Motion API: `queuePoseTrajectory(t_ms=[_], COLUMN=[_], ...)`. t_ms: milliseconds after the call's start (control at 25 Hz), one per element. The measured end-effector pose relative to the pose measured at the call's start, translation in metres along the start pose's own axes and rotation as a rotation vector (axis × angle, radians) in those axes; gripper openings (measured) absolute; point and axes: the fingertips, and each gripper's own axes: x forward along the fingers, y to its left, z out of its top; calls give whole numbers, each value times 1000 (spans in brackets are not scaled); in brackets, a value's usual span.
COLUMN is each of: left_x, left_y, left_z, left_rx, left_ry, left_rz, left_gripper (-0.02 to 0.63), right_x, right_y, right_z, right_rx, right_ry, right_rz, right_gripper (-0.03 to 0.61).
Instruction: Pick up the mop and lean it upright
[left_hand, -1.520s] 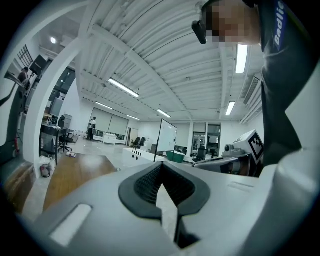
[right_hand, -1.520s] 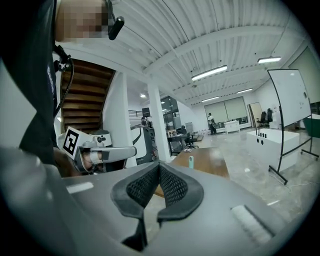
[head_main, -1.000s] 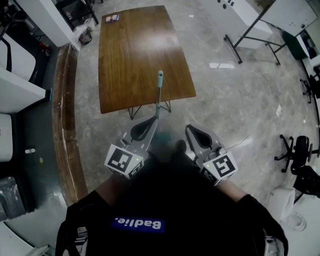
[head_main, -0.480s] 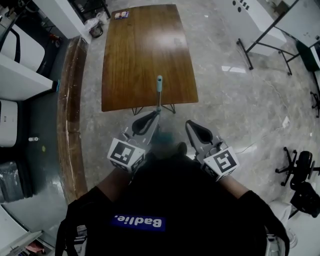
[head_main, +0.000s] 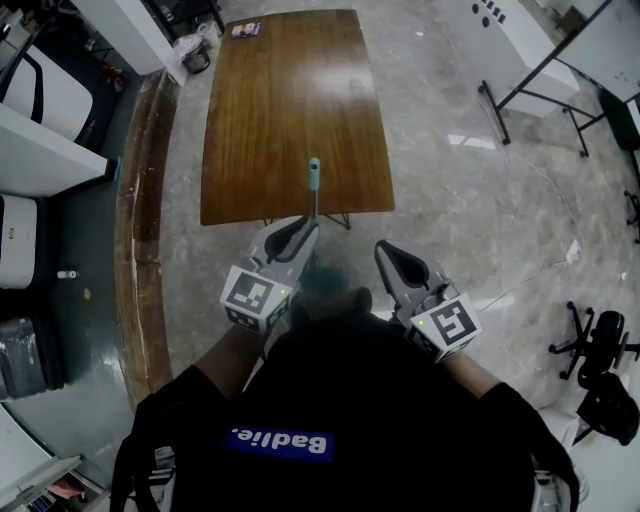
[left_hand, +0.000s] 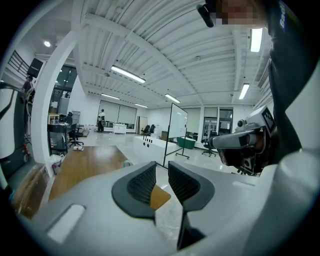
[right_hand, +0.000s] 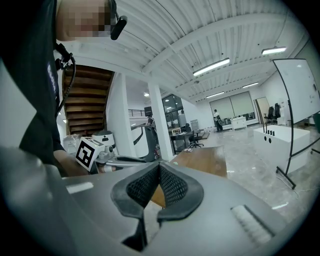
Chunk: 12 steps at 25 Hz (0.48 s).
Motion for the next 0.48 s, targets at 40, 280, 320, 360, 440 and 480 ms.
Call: queuePoseTrajectory(t_ms=[40, 280, 320, 360, 440, 480], left_x=[2, 15, 17, 20, 26, 29], left_y=[1, 4, 6, 7, 10, 11], left_z=[-3, -21, -24, -28, -35, -39], left_rx=[1, -21, -19, -17, -17, -19], left_ry=[11, 81, 90, 97, 112, 123], left_rz=[-1, -23, -25, -26, -27, -28], left_gripper=[98, 133, 139, 146, 157, 162], right_x=[-1, -5, -6, -7, -11, -13], right_y=[-1, -7, -7, -7, -9, -10], right_z=[-1, -6, -7, -7, -8, -8], right_rx=[0, 8, 9, 8, 6, 6], right_ry=[3, 21, 24, 26, 27, 29], right_rz=[-1, -25, -29, -34, -45, -53], right_gripper=[5, 5, 5, 5, 5, 5])
